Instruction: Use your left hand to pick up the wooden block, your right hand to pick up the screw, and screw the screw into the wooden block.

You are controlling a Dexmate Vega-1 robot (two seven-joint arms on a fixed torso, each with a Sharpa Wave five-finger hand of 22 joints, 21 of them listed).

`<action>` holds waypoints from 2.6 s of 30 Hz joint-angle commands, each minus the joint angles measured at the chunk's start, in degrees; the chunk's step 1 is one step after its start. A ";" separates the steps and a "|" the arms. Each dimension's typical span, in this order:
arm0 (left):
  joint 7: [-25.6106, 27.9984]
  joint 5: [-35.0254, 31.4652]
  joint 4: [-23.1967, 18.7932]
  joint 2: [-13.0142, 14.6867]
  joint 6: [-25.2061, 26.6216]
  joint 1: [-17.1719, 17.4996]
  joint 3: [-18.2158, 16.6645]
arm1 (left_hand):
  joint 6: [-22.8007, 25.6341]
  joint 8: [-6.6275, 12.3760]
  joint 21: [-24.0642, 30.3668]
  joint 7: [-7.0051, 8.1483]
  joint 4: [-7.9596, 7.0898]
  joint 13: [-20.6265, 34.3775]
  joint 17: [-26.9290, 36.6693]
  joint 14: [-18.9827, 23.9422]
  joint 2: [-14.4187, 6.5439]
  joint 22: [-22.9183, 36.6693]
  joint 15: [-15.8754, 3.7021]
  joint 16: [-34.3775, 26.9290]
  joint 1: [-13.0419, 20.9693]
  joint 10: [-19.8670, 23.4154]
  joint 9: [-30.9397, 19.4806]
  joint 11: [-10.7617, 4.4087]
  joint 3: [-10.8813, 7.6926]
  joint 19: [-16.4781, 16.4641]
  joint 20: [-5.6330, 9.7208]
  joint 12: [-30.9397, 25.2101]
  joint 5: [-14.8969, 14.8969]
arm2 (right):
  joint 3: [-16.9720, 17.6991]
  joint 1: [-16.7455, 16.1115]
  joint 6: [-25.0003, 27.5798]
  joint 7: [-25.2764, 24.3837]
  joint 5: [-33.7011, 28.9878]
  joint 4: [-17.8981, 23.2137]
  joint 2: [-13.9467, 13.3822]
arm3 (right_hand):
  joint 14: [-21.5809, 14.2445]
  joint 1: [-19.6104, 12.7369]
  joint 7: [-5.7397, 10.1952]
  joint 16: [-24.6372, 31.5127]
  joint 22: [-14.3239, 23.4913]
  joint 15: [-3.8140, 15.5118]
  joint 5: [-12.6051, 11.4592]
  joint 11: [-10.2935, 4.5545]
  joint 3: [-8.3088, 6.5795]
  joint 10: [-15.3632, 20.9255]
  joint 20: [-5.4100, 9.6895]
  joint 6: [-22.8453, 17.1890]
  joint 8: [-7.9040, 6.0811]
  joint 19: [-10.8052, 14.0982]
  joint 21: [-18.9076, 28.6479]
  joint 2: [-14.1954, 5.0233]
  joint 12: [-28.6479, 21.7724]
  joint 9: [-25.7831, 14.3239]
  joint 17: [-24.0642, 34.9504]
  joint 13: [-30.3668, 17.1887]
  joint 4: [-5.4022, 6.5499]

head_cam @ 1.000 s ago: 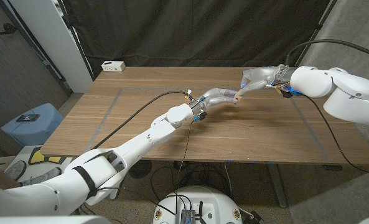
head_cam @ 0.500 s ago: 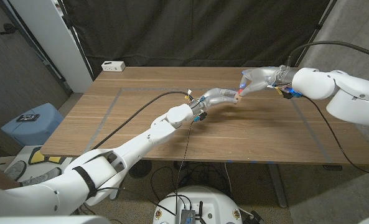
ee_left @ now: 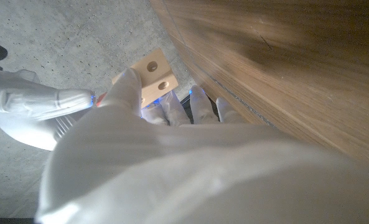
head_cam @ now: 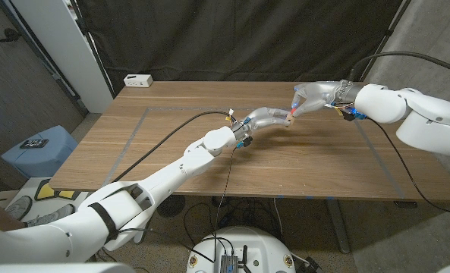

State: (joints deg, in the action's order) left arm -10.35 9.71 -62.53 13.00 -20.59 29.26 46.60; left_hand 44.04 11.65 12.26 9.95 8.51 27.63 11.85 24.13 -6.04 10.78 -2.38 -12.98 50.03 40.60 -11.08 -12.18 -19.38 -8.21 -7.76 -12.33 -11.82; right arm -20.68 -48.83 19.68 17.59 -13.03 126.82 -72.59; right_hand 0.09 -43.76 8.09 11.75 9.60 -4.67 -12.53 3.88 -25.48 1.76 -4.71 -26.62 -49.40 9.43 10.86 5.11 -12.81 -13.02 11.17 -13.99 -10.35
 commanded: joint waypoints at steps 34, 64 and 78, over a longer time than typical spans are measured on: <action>-0.23 0.05 -0.11 -0.02 0.08 0.16 0.13 | 0.80 0.31 0.20 -0.16 -0.07 -0.04 0.11 0.33 0.03 0.13 -2.93 0.14 -0.89 -0.16 -0.30 0.24 -0.63 -0.45 0.16 -0.18 -0.26 | 0.58 -1.87 -0.80 -3.63 -1.31 -0.69 1.31 | -3.63 -1.76 0.65 1.32 0.21 1.11 0.46 -1.34 -1.12 4.94 0.86 -9.68 -2.53 3.02 0.75 -0.16 -1.43 1.22 0.54 0.23 1.12; -0.28 0.06 -1.57 0.59 0.40 0.74 0.04 | 0.85 0.30 0.19 -0.12 0.00 -0.09 0.07 0.41 0.05 0.13 -2.94 0.14 -1.16 -0.20 -0.29 0.36 -0.90 -0.42 0.22 -0.20 -0.27 | -1.37 -1.85 2.15 -4.02 -6.38 0.56 2.53 | -6.39 1.98 -0.72 2.11 0.23 2.47 1.16 -2.51 0.05 9.10 1.66 -15.13 -3.18 4.92 0.75 -0.20 -2.11 1.87 0.98 0.53 2.51; -0.20 0.04 -1.85 0.70 0.42 0.91 0.01 | 0.96 0.33 0.21 -0.22 0.05 -0.11 0.11 0.36 0.00 0.14 -2.86 0.12 -1.19 -0.31 -0.29 0.37 -1.01 -0.47 0.14 -0.17 -0.27 | -1.38 -3.00 3.35 -6.18 -9.34 1.18 3.00 | -9.92 4.93 -1.89 2.93 0.17 4.48 1.83 -3.72 1.32 14.17 2.43 -21.78 -3.92 7.91 1.01 0.12 -3.11 2.30 0.91 0.84 2.87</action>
State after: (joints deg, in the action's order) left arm -10.67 9.77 -64.06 13.59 -20.27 30.01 46.71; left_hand 44.02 11.70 12.26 9.93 8.58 27.35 11.84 24.13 -5.72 10.78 -2.38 -12.99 48.82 40.29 -11.08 -11.88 -19.91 -8.20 -7.76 -12.33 -11.87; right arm -21.85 -51.03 22.14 12.82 -20.27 127.56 -70.08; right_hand -9.12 -39.44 6.44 14.02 9.59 -0.61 -10.80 0.42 -24.42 15.09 -2.36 -47.15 -52.82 16.70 11.69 5.18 -15.31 -10.64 11.87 -13.03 -7.42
